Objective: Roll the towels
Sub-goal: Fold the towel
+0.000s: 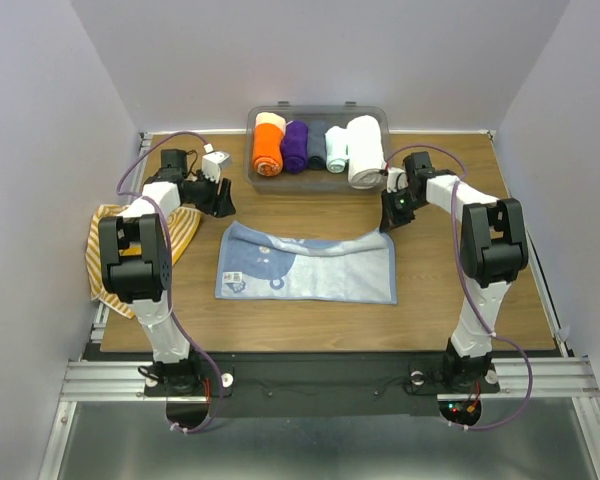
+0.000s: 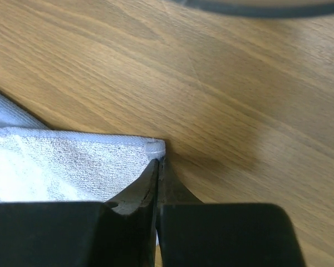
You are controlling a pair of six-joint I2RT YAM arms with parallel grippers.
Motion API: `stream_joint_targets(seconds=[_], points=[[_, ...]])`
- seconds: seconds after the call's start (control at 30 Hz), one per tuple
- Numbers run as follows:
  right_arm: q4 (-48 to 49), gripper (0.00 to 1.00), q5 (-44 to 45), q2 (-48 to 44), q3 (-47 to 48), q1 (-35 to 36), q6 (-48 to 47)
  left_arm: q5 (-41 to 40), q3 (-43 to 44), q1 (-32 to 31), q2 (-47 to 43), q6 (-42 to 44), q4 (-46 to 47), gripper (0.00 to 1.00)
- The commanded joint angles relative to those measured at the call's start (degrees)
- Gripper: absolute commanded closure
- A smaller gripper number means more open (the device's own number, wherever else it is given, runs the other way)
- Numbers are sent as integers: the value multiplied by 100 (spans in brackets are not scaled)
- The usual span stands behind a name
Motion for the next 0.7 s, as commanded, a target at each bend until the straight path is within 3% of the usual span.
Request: stream_joint_targets(seconds=[0.0,0.37,0.67], points=[[175,99,-311,-145,-39,38,63,331,-84,40,136,-506,451,38],[175,100,-399,-320,-92,30,37,148,-172,31,514,-770,610,39],[158,99,-434,-452,-136,21,-7,103,-295,23,717,-771,540,47]])
